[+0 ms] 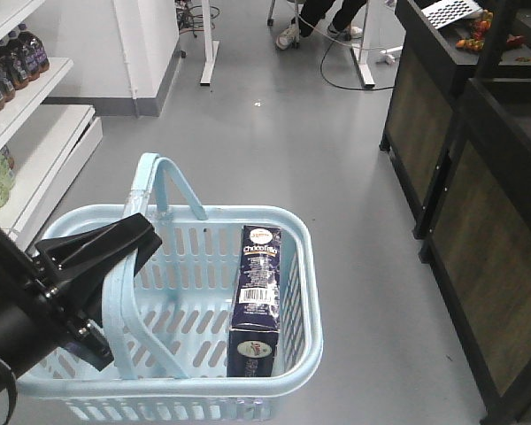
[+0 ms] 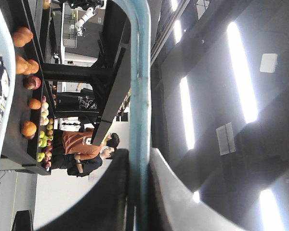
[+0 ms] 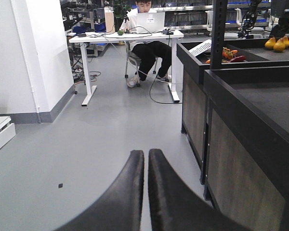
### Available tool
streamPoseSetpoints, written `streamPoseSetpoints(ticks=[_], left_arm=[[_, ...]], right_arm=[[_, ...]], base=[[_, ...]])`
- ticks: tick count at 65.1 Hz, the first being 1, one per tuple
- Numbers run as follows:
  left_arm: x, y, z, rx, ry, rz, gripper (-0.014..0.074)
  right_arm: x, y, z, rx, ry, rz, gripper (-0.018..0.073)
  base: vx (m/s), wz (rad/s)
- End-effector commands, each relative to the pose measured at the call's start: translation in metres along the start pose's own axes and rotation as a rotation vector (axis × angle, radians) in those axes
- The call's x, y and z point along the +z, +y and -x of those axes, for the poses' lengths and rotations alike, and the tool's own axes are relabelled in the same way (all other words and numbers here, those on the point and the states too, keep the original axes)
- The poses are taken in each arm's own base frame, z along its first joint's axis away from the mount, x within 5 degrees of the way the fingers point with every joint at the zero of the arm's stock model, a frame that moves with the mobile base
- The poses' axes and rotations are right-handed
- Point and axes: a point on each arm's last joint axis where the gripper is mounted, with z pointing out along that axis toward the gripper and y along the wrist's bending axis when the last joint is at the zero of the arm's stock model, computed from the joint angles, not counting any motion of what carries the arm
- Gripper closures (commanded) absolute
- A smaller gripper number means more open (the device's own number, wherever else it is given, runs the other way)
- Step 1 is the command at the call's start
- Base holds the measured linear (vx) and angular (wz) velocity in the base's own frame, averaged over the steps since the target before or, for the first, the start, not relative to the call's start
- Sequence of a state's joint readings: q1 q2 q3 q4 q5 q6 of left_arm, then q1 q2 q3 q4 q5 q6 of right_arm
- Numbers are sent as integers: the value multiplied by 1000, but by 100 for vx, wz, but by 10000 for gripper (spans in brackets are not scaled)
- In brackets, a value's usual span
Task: Left arm holds basket, right arm returns cookies
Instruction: 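Drive forward past the fruit table holding the basket in the left gripper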
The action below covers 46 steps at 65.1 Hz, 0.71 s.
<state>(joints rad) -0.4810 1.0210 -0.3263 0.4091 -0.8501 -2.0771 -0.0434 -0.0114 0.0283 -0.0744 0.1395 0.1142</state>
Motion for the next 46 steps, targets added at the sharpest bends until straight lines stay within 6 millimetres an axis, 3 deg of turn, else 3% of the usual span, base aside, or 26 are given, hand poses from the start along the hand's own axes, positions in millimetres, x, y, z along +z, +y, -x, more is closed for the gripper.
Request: streamPoseSetpoints(ticks=[1, 46], left_arm=[[2, -25, -7, -15, 53, -173, 599], [2, -25, -7, -15, 53, -173, 599]], right_arm=[[0, 0, 1, -13, -64, 3, 569], [0, 0, 1, -13, -64, 3, 569]], base=[[29, 4], [36, 0]])
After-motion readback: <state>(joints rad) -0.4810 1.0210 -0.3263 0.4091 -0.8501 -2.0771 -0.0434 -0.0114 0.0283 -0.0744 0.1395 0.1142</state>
